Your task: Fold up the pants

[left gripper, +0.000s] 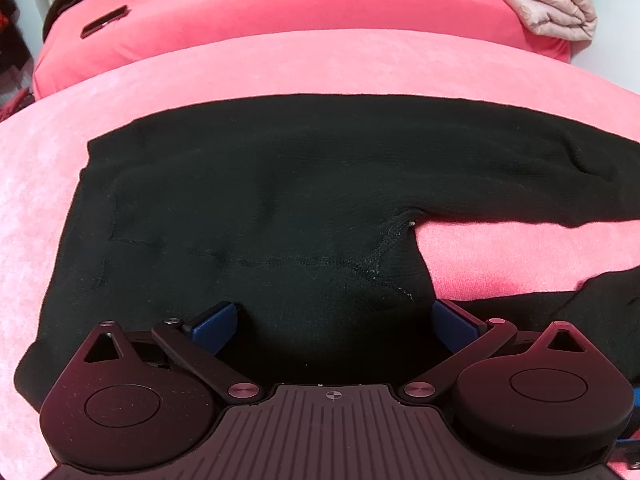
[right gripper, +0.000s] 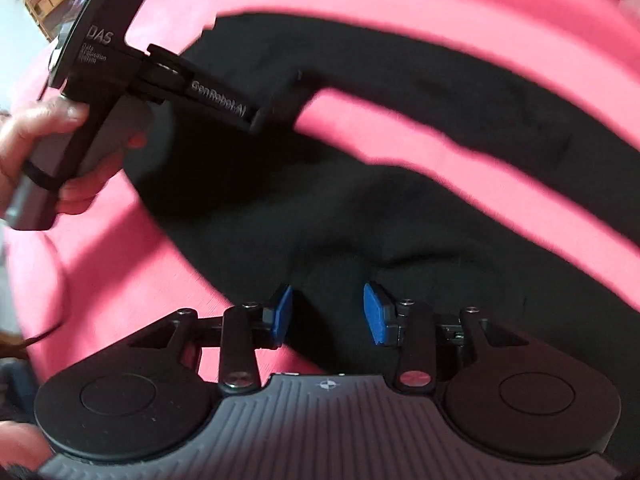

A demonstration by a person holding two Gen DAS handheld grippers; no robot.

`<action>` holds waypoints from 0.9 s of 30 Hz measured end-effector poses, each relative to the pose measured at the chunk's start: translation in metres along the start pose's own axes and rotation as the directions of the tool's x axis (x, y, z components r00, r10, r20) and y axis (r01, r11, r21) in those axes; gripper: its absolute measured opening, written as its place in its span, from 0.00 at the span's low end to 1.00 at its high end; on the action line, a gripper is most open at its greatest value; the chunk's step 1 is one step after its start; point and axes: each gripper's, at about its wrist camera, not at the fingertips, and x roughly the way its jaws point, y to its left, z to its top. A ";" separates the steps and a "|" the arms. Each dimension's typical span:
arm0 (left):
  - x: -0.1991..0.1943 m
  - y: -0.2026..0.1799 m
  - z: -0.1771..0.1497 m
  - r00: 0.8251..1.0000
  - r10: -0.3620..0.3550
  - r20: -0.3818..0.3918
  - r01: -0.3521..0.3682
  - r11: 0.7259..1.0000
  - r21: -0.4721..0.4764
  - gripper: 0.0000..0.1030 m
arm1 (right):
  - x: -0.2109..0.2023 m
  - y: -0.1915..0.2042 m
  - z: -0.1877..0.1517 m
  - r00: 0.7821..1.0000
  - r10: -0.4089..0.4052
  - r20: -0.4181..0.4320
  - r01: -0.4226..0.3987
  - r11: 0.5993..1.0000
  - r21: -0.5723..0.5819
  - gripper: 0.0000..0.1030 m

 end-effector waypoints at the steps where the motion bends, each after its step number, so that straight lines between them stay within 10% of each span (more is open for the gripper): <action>1: 0.000 0.001 0.000 1.000 -0.002 0.000 0.002 1.000 0.000 1.00 | -0.001 -0.005 -0.002 1.000 0.023 -0.018 -0.022 0.999 0.023 0.45; 10: -0.023 0.012 -0.005 1.000 0.003 0.026 -0.003 1.000 0.016 1.00 | -0.028 -0.016 -0.019 0.995 0.078 0.056 -0.084 0.991 0.106 0.57; 16: -0.056 0.057 -0.040 1.000 -0.019 -0.006 0.018 0.982 -0.189 1.00 | -0.051 -0.053 -0.057 0.976 0.025 0.218 -0.106 0.924 0.367 0.58; 27: -0.070 0.116 -0.116 0.986 -0.166 -0.004 0.123 0.746 -0.654 1.00 | -0.066 -0.086 -0.123 0.945 -0.044 0.323 -0.167 0.786 0.595 0.56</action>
